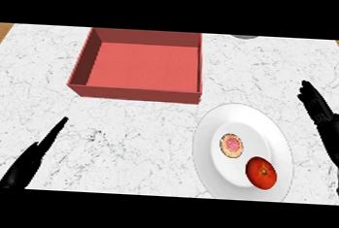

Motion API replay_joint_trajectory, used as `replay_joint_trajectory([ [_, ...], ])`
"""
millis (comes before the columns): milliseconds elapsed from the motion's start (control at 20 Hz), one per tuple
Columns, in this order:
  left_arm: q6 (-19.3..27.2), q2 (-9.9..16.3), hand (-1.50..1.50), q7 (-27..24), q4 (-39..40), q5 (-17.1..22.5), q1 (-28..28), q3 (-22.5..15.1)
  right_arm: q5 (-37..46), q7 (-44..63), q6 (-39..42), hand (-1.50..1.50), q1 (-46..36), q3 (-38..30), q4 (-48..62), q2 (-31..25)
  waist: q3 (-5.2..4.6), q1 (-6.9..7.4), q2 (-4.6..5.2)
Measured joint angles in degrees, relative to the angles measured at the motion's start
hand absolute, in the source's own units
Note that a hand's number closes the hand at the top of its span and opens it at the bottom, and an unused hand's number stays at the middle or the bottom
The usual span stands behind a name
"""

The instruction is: Pick the cupcake from the plate and place it in the cardboard box

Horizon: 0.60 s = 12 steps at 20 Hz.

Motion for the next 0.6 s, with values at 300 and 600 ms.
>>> replay_joint_trajectory([
  [300,4.13,-3.18,0.0,0.79,-2.89,0.99,-3.37,3.18,-6.82,-2.25,5.67,-1.5,-8.78,4.48,-2.98,8.61,-0.94,2.53,-1.24],
  [600,7.34,-7.62,0.0,2.27,-3.12,2.52,-5.2,5.24,2.99,-3.67,-3.06,-1.5,-12.46,6.7,1.04,12.87,-1.47,1.79,-1.51],
])
